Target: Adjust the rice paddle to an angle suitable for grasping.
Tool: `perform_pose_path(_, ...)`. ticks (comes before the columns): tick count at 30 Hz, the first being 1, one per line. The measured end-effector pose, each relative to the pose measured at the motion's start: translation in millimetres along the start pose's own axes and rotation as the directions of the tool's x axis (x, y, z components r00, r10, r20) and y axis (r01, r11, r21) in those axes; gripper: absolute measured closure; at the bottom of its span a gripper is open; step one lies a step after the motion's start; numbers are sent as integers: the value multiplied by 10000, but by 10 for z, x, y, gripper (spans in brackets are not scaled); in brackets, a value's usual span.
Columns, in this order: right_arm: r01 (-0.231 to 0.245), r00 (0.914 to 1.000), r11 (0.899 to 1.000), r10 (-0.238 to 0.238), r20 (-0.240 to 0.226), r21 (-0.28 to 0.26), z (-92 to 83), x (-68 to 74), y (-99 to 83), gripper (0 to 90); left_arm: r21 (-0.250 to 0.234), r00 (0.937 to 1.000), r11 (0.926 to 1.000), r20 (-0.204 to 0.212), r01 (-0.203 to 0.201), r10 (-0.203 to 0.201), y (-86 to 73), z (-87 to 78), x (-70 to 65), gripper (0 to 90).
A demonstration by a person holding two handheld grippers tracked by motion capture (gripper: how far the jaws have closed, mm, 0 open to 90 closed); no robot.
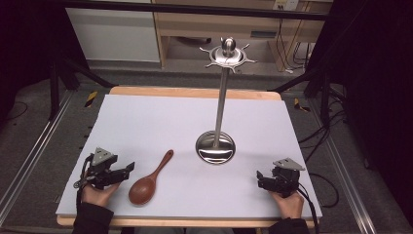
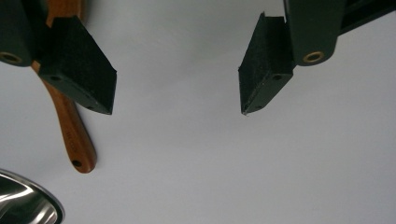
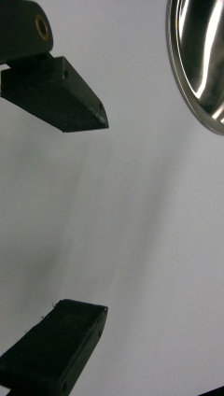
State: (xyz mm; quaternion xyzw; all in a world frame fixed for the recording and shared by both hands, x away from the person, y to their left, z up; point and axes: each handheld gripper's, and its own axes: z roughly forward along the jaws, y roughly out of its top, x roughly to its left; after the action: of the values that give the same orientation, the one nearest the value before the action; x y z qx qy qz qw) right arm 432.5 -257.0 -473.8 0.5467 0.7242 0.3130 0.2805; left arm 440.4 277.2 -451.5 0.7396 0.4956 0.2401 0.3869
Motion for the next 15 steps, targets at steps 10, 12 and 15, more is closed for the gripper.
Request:
perform_pose_path(10,-4,10000,10000,4,46,7,-15,-14,-3,99,-233,9997,9996,161,-180,184,120,-115,-130,272)
perform_pose_path(12,-53,10000,10000,52,43,40,-21,-18,-3,99,-201,9992,9993,212,-323,327,146,-130,-161,268)
perform_pose_path(15,-10,10000,10000,9,43,46,-24,-26,-8,99,-210,9990,9992,276,-343,349,167,-140,-185,255)
